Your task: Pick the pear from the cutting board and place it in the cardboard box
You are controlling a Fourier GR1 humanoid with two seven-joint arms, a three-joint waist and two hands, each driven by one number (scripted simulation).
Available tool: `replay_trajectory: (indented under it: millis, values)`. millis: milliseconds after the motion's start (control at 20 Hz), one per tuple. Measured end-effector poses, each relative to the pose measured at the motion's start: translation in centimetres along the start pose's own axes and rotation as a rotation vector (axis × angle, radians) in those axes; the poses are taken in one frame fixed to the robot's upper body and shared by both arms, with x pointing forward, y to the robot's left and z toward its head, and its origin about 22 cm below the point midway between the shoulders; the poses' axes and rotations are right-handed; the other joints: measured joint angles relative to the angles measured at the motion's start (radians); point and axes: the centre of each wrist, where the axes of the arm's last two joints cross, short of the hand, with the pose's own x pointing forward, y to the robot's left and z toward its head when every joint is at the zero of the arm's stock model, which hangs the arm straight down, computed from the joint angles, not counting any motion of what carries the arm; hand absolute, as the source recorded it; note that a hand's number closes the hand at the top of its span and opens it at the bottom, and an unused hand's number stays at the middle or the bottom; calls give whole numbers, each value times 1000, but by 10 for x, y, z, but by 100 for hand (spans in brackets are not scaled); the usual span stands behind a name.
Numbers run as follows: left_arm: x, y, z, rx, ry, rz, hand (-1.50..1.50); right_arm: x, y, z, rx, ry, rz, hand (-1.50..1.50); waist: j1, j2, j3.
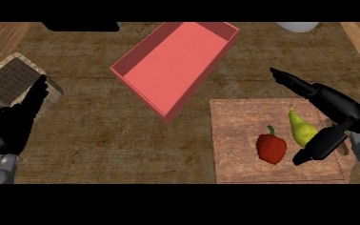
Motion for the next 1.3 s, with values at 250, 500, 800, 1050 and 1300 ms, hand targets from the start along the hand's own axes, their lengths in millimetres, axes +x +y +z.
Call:
replay_trajectory:
  millis: [250, 500, 800, 1050, 1300]
  values:
    - [-7, 3, -2, 88, 3, -54, 0, -68, -15, 50, 28, 27, -226, -150, -5, 9, 4]
    - [-8, -3, -8, 101, -12, -75, 0, -92, -44, 67, 4, 7, -253, -150, 11, 11, 4]
    - [-4, -6, -16, 102, -15, -86, 0, -67, -77, 58, 99, 91, 37, -150, 29, 12, 3]
    - [-2, -14, -20, 98, -22, -87, 0, -50, -84, 38, 244, 152, 220, -150, 41, 13, 2]
    - [-3, -12, -23, 92, -24, -89, 0, -45, -79, 19, 400, 222, 379, -150, 48, 12, 1]
